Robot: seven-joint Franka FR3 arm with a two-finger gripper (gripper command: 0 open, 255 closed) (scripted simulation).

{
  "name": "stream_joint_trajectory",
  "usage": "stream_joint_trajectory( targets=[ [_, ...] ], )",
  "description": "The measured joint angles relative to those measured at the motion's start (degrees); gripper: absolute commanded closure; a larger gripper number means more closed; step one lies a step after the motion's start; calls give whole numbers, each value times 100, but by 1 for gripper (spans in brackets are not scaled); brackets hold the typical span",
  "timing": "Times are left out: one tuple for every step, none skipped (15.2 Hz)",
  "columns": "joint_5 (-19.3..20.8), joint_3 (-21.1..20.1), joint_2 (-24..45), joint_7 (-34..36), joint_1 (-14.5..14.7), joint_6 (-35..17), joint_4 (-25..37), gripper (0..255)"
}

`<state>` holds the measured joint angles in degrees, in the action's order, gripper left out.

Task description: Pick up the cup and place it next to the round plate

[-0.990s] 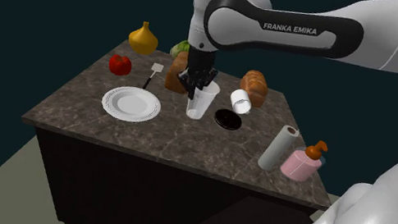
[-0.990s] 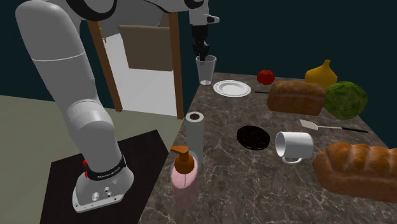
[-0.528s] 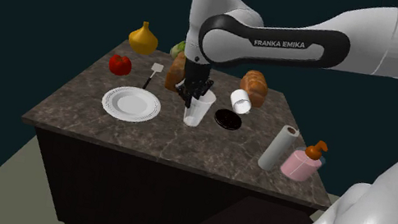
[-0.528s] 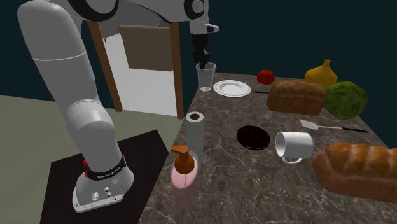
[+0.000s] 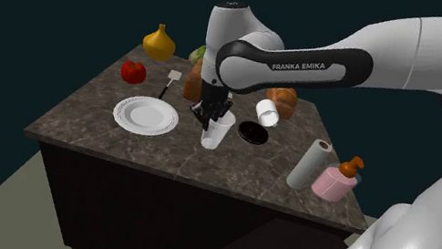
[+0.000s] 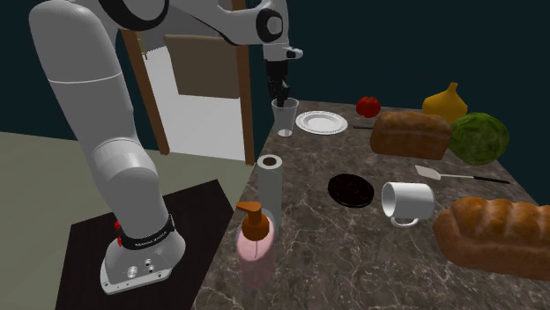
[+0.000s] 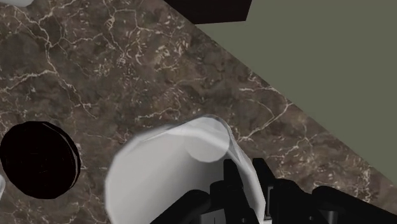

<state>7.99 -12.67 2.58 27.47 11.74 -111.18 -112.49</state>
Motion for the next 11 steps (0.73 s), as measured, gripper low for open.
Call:
stream_joint_trajectory(
  targets=[
    [11,-1,33,16,2,-67,-35,255],
    [19,-3,52,33,5,-139,-90,255],
    [35,-3,97,52,6,-225,-134,255],
    [41,-2,99,65,6,-310,-219,255],
    [52,0,127,73,4,-367,-249,255],
    [65,0,159,90,7,-433,-284,255],
    [80,4,200,101,5,-503,-315,255],
    [86,7,205,108,2,-573,-382,255],
    [102,7,244,128,4,-650,-421,255],
    [120,9,288,147,5,-734,-464,255],
    [134,7,323,170,10,-796,-494,255]
  ],
)
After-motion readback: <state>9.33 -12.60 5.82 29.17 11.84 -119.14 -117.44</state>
